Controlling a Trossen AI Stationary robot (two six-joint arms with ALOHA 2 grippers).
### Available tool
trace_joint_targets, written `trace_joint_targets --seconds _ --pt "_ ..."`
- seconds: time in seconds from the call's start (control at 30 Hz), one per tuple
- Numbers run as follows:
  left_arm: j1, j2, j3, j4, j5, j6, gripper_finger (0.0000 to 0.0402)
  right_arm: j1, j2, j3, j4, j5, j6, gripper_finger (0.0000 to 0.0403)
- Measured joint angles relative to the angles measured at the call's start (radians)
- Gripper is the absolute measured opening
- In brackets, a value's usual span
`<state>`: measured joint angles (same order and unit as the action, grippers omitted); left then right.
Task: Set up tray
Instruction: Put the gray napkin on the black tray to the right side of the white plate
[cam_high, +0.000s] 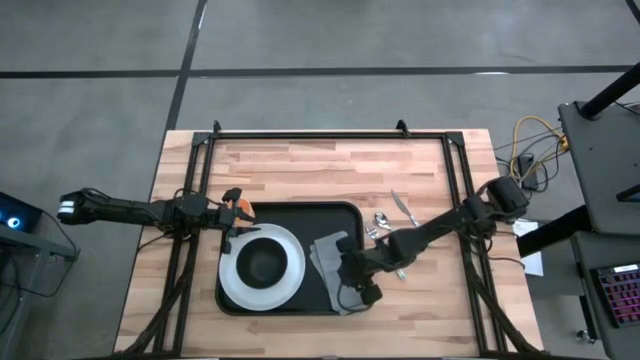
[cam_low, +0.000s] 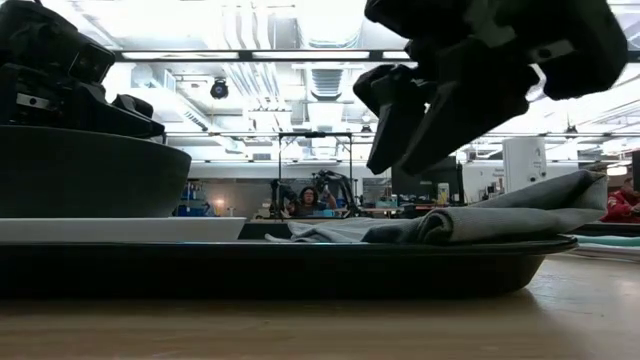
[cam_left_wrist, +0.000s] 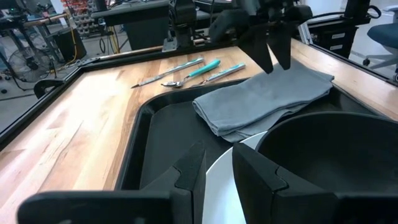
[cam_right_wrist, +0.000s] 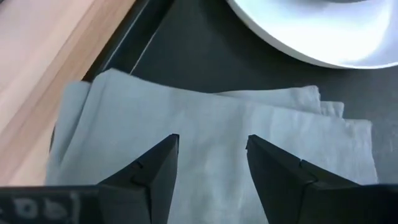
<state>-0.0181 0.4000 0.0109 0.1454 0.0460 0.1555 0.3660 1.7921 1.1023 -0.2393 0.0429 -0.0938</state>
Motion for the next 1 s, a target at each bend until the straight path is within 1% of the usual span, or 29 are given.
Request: trace_joint_targets --seconds 0.23,0.47,0.6,0.73,0.87,1.0 --pt "0.000 0.000 0.000 0.000 0.000 0.000 0.0062 -0.011 0.054 0.003 0.001 0.001 0.013 0.0168" --pt "0.000 0.000 0.000 0.000 0.000 0.000 0.0062 -0.050 0.123 0.042 0.021 -0.002 0.036 0.0173" --pt "0.000 0.000 0.000 0.000 0.000 0.000 0.0062 -0.083 0.172 0.060 0.016 -0.047 0.079 0.0171" --pt "0.000 0.001 0.000 0.000 0.000 0.000 0.0062 -0.105 0.210 0.086 0.015 -0.058 0.125 0.0167" --pt "0.000 -0.001 0.000 0.000 0.000 0.000 0.0062 -0.122 0.223 0.101 0.022 -0.043 0.191 0.0166" --pt "0.000 -0.001 0.000 0.000 0.000 0.000 0.0062 -0.132 0.219 0.105 0.011 0.025 0.267 0.0166"
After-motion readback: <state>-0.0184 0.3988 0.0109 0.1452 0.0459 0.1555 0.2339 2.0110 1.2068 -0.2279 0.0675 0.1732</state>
